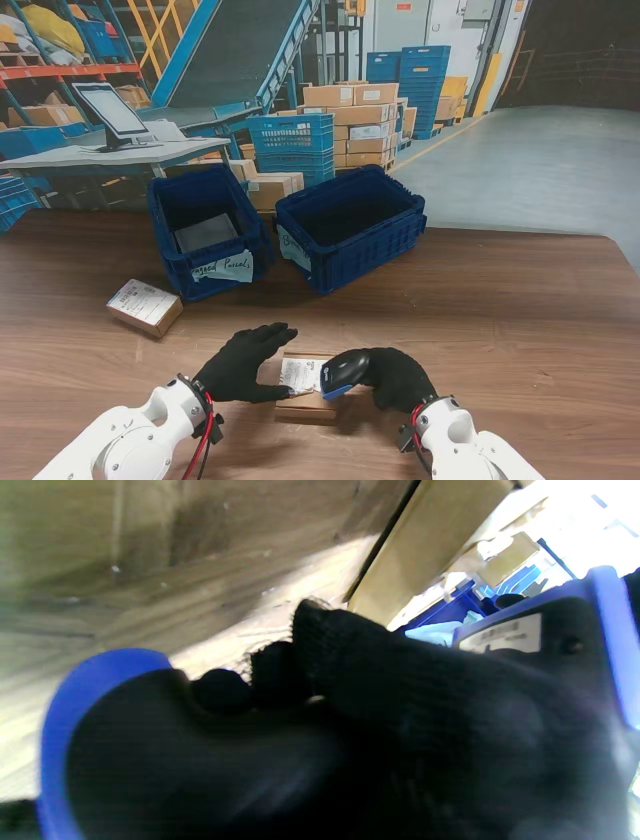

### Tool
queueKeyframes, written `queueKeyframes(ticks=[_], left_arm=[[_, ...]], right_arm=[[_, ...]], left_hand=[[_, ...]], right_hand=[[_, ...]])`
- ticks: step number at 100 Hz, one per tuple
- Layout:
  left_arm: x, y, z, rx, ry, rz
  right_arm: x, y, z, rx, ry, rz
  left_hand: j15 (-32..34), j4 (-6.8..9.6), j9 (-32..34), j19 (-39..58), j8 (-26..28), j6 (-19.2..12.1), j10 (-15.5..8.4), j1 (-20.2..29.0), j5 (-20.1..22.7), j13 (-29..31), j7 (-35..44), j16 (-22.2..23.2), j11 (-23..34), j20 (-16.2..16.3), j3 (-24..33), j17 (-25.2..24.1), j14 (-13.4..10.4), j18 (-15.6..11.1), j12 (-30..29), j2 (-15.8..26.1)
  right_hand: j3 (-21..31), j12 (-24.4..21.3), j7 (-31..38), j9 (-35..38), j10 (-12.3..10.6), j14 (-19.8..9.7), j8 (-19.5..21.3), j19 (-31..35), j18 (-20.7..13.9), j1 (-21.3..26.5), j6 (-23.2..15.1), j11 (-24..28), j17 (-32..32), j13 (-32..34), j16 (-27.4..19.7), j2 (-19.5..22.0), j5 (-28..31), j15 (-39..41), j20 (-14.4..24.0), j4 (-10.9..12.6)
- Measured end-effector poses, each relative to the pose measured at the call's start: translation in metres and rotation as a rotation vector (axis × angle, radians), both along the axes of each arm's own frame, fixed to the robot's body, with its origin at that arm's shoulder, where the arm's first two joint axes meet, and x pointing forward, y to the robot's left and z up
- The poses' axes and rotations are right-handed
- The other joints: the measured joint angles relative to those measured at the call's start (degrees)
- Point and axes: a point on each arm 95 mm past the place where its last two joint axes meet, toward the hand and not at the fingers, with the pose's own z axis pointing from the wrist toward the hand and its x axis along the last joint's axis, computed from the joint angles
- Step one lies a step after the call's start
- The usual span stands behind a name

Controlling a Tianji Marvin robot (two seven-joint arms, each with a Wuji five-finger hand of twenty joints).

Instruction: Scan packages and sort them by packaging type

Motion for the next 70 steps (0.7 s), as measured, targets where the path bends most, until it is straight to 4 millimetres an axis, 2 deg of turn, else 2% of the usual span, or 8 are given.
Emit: queueKeyframes(ticks=[70], left_arm=[[0.001, 0.004, 0.000, -0.006, 0.026, -0.012]], right_arm=[[0.014, 0.002, -0.004, -0.058, -0.033, -0.016]], left_hand=[[0.00, 0.03, 0.00, -0.80, 0.00, 0.00, 0.01, 0.01, 0.00, 0.00, 0.00, 0.00, -0.12, -0.38, -0.93, 0.00, 0.00, 0.00, 0.00, 0.00]], right_hand=[[0.00, 0.00, 0.00, 0.00, 0.00, 0.00, 0.00, 0.00, 0.00, 0.00, 0.00, 0.00, 0.01, 0.02, 0.00, 0.00, 0.00, 0.02, 0.00, 0.00]])
